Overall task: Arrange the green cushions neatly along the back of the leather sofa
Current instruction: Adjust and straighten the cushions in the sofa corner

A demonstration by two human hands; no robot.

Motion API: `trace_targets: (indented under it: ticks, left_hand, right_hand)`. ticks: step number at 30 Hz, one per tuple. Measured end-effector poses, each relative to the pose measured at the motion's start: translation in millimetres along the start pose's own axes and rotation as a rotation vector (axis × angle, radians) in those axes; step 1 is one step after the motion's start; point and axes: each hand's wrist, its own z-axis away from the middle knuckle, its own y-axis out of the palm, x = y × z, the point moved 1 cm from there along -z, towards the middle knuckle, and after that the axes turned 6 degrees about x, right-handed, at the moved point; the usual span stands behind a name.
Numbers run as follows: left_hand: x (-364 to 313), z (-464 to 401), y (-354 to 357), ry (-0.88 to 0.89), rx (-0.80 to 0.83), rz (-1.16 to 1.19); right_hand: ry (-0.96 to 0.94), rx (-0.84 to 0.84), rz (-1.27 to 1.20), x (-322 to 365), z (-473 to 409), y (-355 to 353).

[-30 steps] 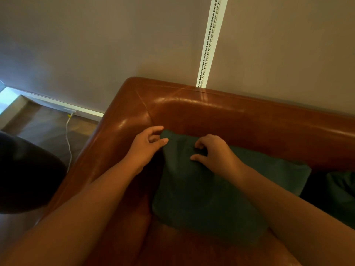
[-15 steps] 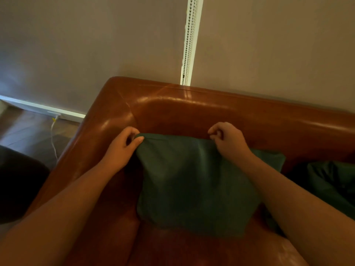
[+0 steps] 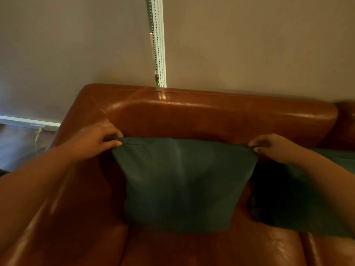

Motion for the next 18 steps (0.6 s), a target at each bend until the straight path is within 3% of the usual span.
trace_targets:
  ticks: [4, 8, 10, 14, 18]
  left_hand:
    - [-5.1, -2.8, 0.9, 0.002, -0.041, 0.018]
    - [-5.3, 5.3, 8.8, -0.110, -0.120, 0.031]
    - [-10.5, 7.3, 8.8, -0.155, -0.139, 0.069]
    - [-15.6, 7.9, 7.9, -0.220, -0.104, 0.151]
    - [-3.8, -2.5, 12.3, -0.235, -0.067, 0.045]
  right_hand:
    - [0.057, -0.028, -0.045, -7.3, -1.1, 6.4]
    - [0.142, -0.181, -0.486, -11.1, -2.7, 27.5]
    - [0.119, -0.300, -0.573, -14.9, -2.3, 33.0]
    - [0.073, -0.446, -0.581, -19.5, -0.6, 29.2]
    - [-0.022, -0.447, -0.532, -14.9, -4.1, 24.0]
